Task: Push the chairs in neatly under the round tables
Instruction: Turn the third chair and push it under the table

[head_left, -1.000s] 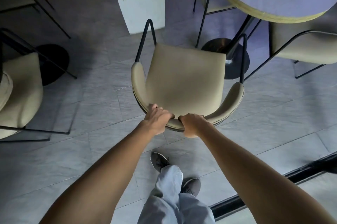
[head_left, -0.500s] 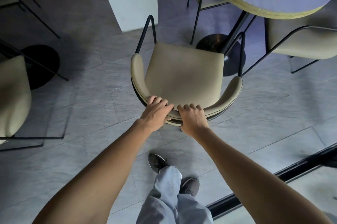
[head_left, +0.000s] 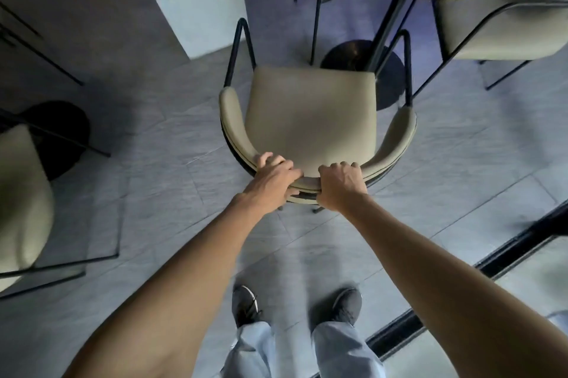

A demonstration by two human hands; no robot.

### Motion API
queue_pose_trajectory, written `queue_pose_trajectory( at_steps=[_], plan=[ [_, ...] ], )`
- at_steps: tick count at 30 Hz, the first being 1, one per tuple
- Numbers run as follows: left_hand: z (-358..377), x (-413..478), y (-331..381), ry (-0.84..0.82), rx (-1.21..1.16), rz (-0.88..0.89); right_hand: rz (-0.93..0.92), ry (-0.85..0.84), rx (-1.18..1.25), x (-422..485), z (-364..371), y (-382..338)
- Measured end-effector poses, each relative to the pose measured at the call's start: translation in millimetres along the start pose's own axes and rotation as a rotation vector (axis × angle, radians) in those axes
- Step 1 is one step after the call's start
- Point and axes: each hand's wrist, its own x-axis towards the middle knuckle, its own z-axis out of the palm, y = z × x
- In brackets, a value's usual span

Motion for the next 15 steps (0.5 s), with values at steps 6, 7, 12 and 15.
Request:
queue_pose_trajectory(
  at_steps=[6, 7, 12, 15],
  plan=[
    [2, -8, -26, 0.041, -0.016, 0.081, 0.134, 0.017, -0.056, -2, 0, -36],
    [1, -10, -31, 0.054, -0.016, 0.098, 0.148, 0.018, -0.075, -2, 0, -44],
    [-10, -9, -73, 0.018, -0.010, 0.174, 0.195, 0.064, -0.023, 8, 1, -78],
    [-18, 3, -92, -0.025, -0.010, 0.223, 0.214, 0.091, 0.031, 16, -3, -85]
  ],
)
